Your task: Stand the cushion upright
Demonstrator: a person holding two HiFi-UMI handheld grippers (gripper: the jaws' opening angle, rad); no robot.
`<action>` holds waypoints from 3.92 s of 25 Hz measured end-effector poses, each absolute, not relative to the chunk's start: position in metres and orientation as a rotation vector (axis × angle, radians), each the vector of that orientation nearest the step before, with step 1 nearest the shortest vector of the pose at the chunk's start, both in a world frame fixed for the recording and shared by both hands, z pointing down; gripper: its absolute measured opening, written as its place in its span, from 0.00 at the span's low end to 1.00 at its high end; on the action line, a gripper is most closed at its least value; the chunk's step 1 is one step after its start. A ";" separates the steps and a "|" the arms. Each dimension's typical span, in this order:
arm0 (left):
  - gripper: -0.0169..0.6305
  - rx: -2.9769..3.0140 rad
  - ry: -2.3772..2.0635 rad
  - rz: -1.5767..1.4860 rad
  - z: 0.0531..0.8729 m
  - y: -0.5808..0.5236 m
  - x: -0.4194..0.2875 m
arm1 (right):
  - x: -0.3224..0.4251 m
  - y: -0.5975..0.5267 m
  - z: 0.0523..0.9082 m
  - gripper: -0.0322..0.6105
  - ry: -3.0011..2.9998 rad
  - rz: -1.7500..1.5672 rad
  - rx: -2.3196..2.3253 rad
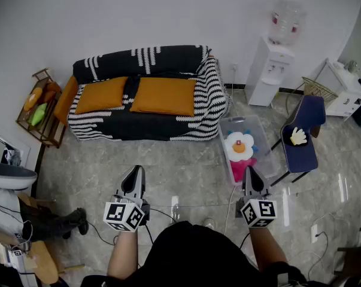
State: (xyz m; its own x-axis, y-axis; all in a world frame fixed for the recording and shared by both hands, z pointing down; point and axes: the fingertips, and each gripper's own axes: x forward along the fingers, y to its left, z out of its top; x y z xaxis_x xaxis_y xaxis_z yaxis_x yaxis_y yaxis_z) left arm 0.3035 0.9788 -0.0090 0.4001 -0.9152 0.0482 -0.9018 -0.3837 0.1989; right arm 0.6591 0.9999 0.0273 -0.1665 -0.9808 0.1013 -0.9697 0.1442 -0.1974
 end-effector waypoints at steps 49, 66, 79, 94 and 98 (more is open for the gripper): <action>0.54 2.436 -1.599 -0.116 -0.002 1.006 0.199 | 0.504 1.009 -0.014 0.56 2.411 -0.255 -1.756; 0.55 2.354 -1.671 -0.054 0.005 0.922 0.224 | 0.517 0.890 0.010 0.55 2.526 -0.285 -1.629; 0.55 2.290 -1.734 0.017 0.014 0.834 0.293 | 0.606 0.794 0.028 0.50 2.519 -0.355 -1.621; 0.54 2.343 -1.649 0.049 0.034 0.725 0.285 | 0.600 0.711 0.049 0.46 2.516 -0.413 -1.695; 0.54 2.371 -1.609 0.033 0.036 0.677 0.277 | 0.592 0.672 0.059 0.46 2.520 -0.416 -1.765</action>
